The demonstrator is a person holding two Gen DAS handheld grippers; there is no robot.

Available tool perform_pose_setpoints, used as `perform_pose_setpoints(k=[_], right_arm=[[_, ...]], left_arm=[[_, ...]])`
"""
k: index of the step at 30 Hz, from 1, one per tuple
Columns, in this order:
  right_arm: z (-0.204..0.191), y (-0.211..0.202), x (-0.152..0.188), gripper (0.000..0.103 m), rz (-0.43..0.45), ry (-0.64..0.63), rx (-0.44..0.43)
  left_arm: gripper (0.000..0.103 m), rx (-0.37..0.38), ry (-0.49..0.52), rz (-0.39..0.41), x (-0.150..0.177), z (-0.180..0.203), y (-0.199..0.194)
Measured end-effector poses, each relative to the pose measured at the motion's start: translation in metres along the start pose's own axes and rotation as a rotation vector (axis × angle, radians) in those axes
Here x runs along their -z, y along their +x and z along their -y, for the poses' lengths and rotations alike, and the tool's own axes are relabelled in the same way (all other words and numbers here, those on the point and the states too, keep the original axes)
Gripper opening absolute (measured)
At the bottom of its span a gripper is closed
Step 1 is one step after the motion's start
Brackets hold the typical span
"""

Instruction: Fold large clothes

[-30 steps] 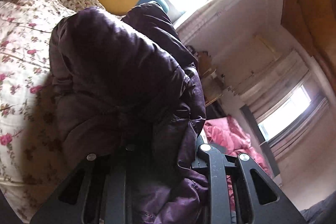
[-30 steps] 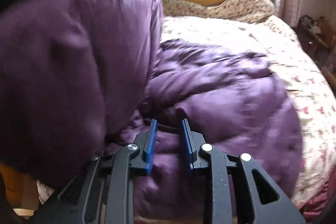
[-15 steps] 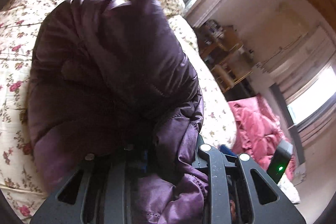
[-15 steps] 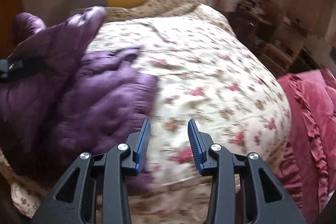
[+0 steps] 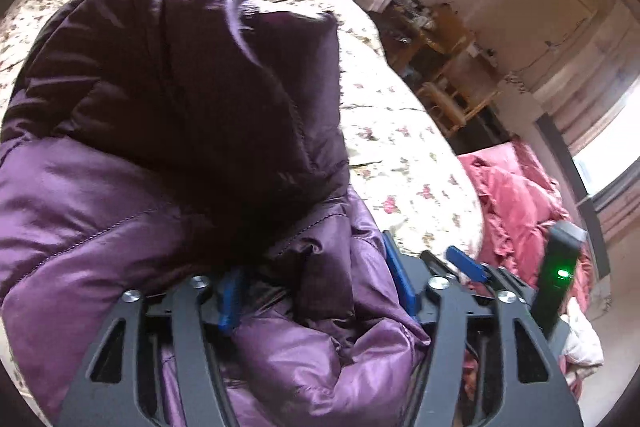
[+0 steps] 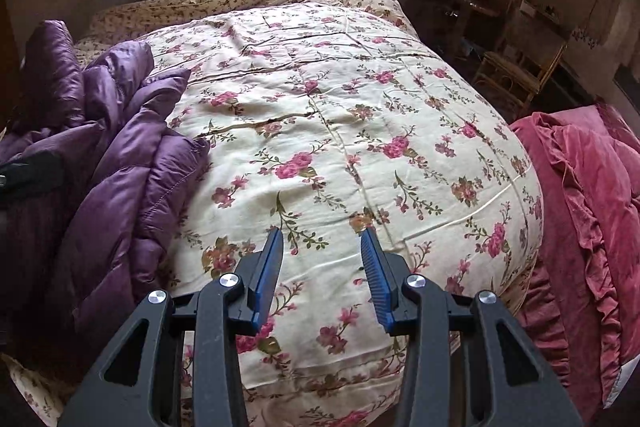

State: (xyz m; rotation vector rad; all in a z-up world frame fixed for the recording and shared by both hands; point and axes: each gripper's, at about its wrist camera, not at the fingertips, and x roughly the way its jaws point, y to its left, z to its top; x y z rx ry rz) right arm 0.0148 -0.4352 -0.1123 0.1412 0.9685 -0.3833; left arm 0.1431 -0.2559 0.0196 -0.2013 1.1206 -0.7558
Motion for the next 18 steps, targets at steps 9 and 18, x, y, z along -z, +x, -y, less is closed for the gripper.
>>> perform_pose_setpoints(k=[9, 18], right_arm=[[-0.015, -0.016, -0.001, 0.045, 0.022, -0.028, -0.016], [-0.038, -0.047, -0.005, 0.049, 0.068, -0.080, -0.047]], left_arm=[[0.075, 0.128, -0.021, 0.077, 0.005, -0.006, -0.061], [0.075, 0.039, -0.160, 0.233, 0.021, -0.075, -0.134]])
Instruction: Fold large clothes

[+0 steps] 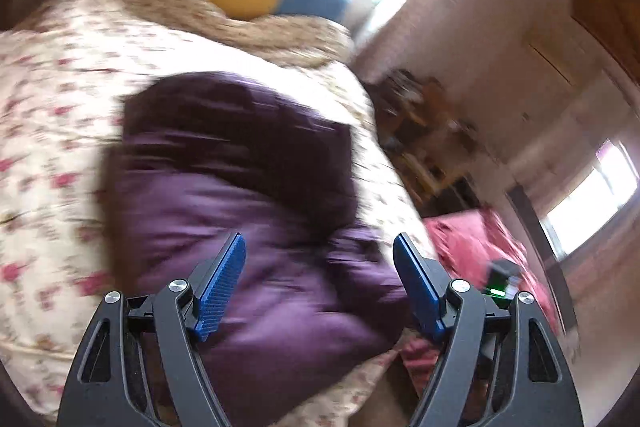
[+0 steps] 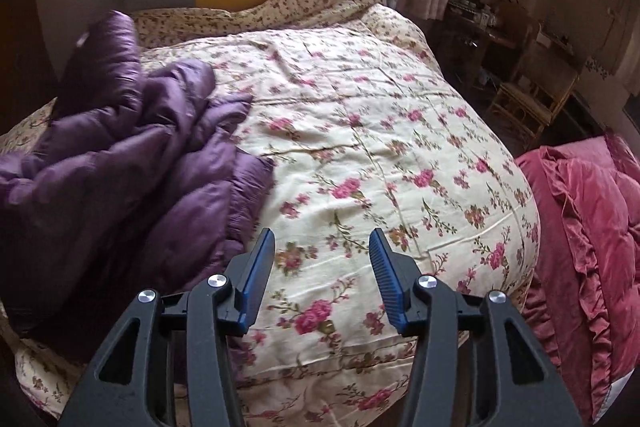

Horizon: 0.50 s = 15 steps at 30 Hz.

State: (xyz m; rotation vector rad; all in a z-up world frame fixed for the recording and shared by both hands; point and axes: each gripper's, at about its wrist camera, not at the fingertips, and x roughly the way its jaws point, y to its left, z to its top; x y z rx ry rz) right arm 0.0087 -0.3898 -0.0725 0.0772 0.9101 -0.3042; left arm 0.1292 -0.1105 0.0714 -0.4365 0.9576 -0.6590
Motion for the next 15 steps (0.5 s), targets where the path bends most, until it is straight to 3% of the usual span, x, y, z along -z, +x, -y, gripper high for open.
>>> perform_pose_setpoints(k=[2, 7, 15], right_arm=[[-0.007, -0.007, -0.003, 0.049, 0.010, -0.013, -0.013], [-0.021, -0.027, -0.010, 0.049, 0.043, -0.033, -0.047], [-0.044, -0.059, -0.023, 0.049, 0.091, -0.073, -0.094]], left_arm=[[0.075, -0.083, -0.049, 0.012, 0.002, -0.031, -0.007], [0.075, -0.191, -0.088, -0.008, 0.017, -0.072, -0.010], [0.074, -0.208, -0.050, -0.037, 0.024, -0.066, 0.013]])
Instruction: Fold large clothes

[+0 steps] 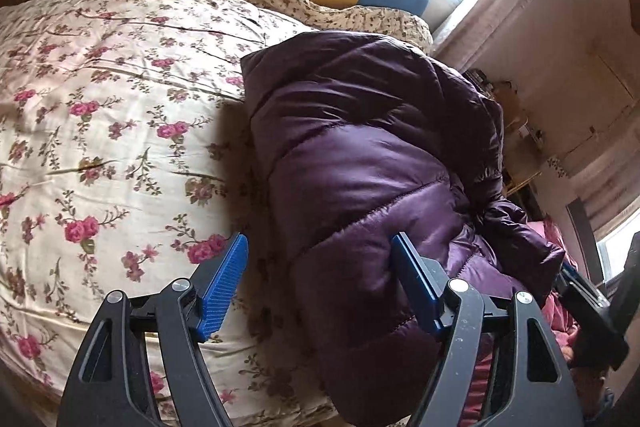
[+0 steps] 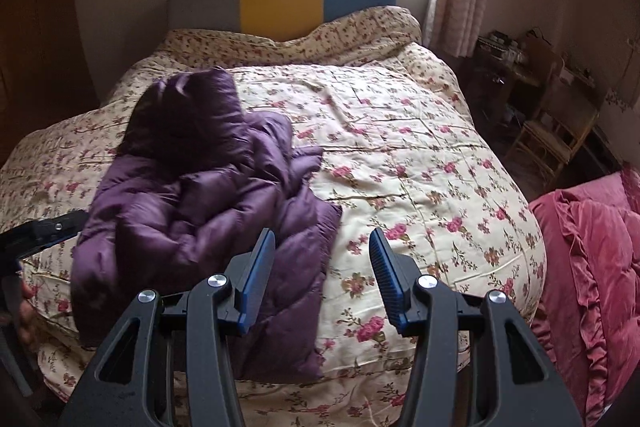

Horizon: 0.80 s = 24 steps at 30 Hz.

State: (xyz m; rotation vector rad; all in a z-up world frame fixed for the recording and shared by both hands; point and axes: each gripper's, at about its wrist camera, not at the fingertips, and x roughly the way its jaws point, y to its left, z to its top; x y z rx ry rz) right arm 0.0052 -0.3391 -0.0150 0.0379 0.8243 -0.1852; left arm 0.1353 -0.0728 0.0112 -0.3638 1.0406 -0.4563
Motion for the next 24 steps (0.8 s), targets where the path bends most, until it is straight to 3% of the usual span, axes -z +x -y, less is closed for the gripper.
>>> perform_pose_setpoints(k=[19, 24], right_arm=[[-0.033, -0.033, -0.003, 0.051, -0.018, 0.000, -0.050], [-0.049, -0.036, 0.001, 0.054, -0.050, -0.031, -0.025]], left_arm=[[0.070, 0.005, 0.097, -0.014, -0.003, 0.013, 0.006], [0.067, 0.014, 0.136, -0.022, -0.004, 0.019, 0.010]])
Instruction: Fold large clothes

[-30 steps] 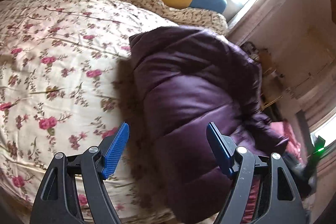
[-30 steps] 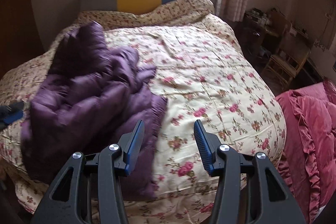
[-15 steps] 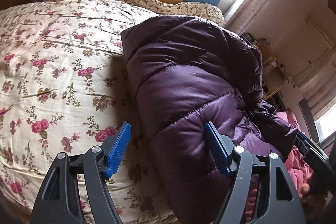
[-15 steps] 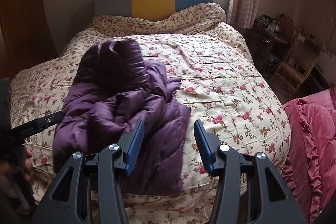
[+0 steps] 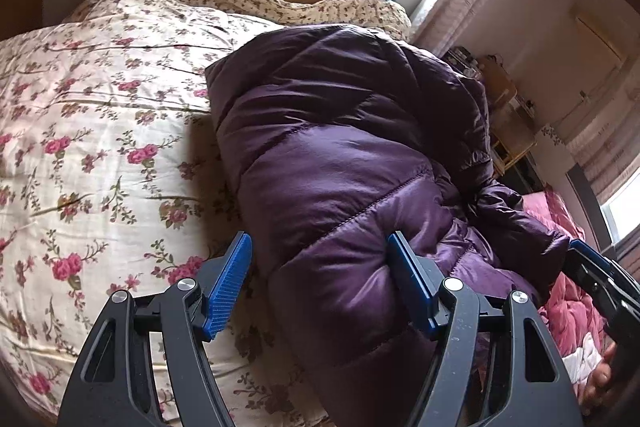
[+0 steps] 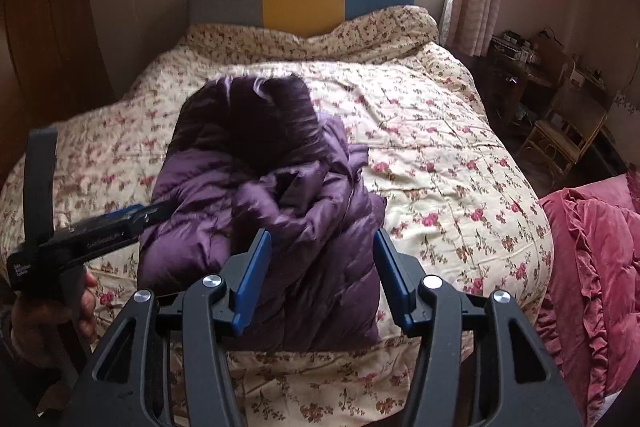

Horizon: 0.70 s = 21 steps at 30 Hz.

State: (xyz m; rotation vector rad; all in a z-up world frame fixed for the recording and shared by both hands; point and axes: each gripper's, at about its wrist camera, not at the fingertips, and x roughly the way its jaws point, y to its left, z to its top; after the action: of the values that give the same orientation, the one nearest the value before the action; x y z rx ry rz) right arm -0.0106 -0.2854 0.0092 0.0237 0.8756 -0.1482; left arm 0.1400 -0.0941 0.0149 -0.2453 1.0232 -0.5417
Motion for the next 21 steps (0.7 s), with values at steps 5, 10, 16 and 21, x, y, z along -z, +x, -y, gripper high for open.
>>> perform_pose_setpoints(k=[5, 10, 16, 21], right_arm=[[-0.021, 0.006, 0.010, 0.054, -0.030, -0.054, 0.034], [-0.054, -0.005, 0.015, 0.069, 0.028, -0.231, 0.141], [-0.075, -0.008, 0.012, 0.070, 0.052, -0.360, 0.167], [-0.089, 0.006, 0.010, 0.033, 0.049, -0.456, 0.196]], left_arm=[[0.067, 0.001, 0.035, -0.005, -0.001, 0.003, 0.002], [0.067, 0.010, 0.061, -0.015, -0.002, 0.003, 0.005], [0.067, 0.024, 0.082, -0.018, -0.003, 0.002, 0.006], [0.067, 0.034, 0.104, -0.016, -0.002, 0.001, 0.007]])
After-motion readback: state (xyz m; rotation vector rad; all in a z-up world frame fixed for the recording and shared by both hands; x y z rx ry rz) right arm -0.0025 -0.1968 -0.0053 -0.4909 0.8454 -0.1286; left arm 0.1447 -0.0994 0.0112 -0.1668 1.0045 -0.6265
